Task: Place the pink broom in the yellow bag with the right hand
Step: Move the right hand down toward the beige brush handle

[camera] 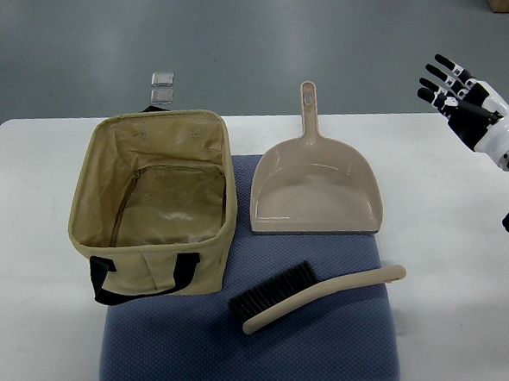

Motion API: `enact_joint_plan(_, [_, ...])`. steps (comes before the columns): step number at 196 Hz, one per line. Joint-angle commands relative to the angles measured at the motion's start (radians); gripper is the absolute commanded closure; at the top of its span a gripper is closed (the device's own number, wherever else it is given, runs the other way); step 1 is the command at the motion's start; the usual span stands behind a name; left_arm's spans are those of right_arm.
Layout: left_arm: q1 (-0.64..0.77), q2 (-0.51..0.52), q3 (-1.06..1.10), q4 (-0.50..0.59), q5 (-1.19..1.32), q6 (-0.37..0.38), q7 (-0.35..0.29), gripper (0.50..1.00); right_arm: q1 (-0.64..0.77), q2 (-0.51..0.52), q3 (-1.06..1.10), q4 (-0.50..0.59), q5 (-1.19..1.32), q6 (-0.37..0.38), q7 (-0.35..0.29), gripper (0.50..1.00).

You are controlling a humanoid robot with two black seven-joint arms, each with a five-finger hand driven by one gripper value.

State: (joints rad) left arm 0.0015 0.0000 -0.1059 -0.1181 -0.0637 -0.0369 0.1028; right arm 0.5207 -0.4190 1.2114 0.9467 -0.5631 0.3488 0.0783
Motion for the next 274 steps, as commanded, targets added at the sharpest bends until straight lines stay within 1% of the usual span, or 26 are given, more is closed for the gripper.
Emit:
enact_joint_plan(1, [0.000,0.000,0.000,0.000,-0.001,0.000,0.000,0.500,0.018,-0.038,-0.058,0.027,-0.032,0.021,0.006,0.572])
enact_joint_plan(40, [0.000,0.000,0.000,0.000,-0.001,0.000,0.000,0.500,0.044,-0.110,-0.153,0.083,-0.198,0.058,0.055,0.574])
enact_joint_plan(77, [0.000,0.000,0.000,0.000,0.001,0.000,0.000,0.500,0.070,-0.210,-0.280,0.195,-0.368,0.068,0.110,0.574])
enact_joint_plan(98, [0.000,0.000,0.000,0.000,0.001,0.000,0.000,0.500,0.070,-0.241,-0.348,0.256,-0.468,0.068,0.124,0.574])
enact_joint_plan(126, [0.000,0.000,0.000,0.000,0.001,0.000,0.000,0.500,0.073,-0.279,-0.386,0.326,-0.566,0.068,0.139,0.574])
enact_joint_plan(140, [0.000,0.000,0.000,0.000,0.001,0.000,0.000,0.500,0.081,-0.288,-0.412,0.360,-0.586,0.067,0.141,0.574])
enact_joint_plan(162, [0.000,0.000,0.000,0.000,0.001,0.000,0.000,0.500,0.096,-0.330,-0.464,0.423,-0.620,0.064,0.143,0.574])
enact_joint_plan(226, [0.000,0.000,0.000,0.000,0.001,0.000,0.000,0.500,0.099,-0.418,-0.561,0.543,-0.776,0.065,0.143,0.576])
enact_joint_plan(244, [0.000,0.000,0.000,0.000,-0.001,0.000,0.000,0.500,0.098,-0.429,-0.582,0.574,-0.807,0.065,0.143,0.576])
enact_joint_plan(274, [0.000,0.000,0.000,0.000,0.001,0.000,0.000,0.500,0.098,-0.438,-0.625,0.655,-0.867,0.058,0.138,0.579])
